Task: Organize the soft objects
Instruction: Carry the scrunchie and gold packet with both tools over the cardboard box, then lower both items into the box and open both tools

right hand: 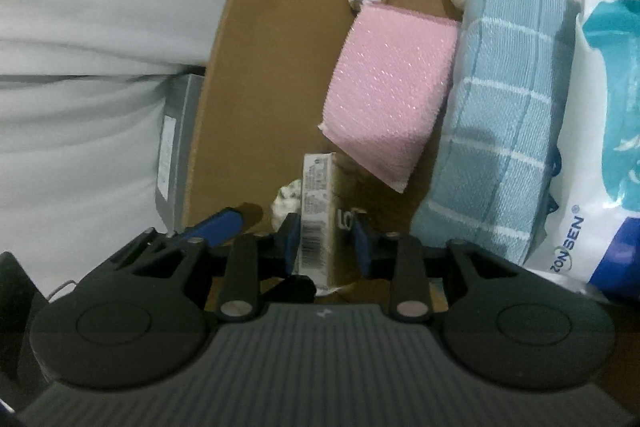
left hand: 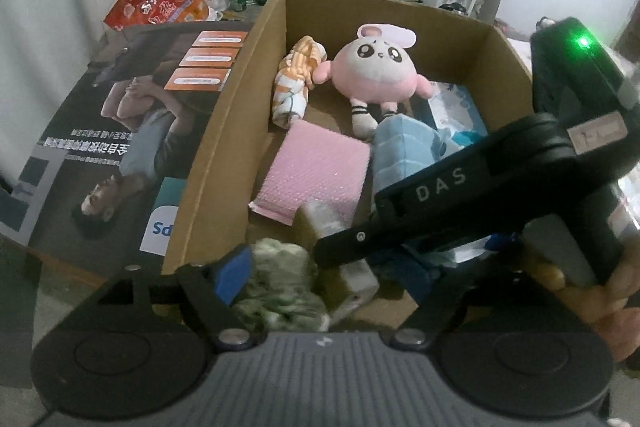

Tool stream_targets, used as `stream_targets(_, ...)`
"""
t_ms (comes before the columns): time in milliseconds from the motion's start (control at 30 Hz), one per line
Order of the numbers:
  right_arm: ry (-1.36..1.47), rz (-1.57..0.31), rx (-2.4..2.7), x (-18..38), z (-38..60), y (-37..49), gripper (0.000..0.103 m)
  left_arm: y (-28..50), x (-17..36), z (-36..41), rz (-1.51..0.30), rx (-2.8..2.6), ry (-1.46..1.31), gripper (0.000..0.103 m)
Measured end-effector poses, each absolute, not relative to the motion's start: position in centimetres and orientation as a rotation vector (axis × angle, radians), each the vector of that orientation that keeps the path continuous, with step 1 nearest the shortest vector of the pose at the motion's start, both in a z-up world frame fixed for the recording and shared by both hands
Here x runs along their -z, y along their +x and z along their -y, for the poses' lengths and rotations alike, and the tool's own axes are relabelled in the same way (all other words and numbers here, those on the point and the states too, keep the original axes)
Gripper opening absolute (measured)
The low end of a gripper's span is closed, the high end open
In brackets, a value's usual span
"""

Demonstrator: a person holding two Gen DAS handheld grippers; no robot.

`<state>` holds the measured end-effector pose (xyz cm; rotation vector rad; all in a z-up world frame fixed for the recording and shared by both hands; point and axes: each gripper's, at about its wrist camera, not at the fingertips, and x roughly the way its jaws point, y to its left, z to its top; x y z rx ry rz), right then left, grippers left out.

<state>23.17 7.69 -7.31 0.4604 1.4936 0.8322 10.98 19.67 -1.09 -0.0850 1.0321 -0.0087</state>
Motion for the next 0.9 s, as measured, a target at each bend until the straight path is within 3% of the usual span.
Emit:
stream_targets(600,0.477,-1.424,-0.802,5.9,-6.2,23.8,0.030,9.7,0.0,-19.9,-0.960,-0.027,-0.085,0.082)
stream_targets(800,0.598,-1.386,-0.894,4.9,-5.2,23.8,0.030,8.3,-1.2,-21.2,-0.879,-0.100,-0.162,0.070)
stream_targets(900,0.637,-1.394,-0.928,4.8,-5.8,23.8,0.030,7.5,-2.0,-22.4,-0.837,-0.129,-0.210,0.069)
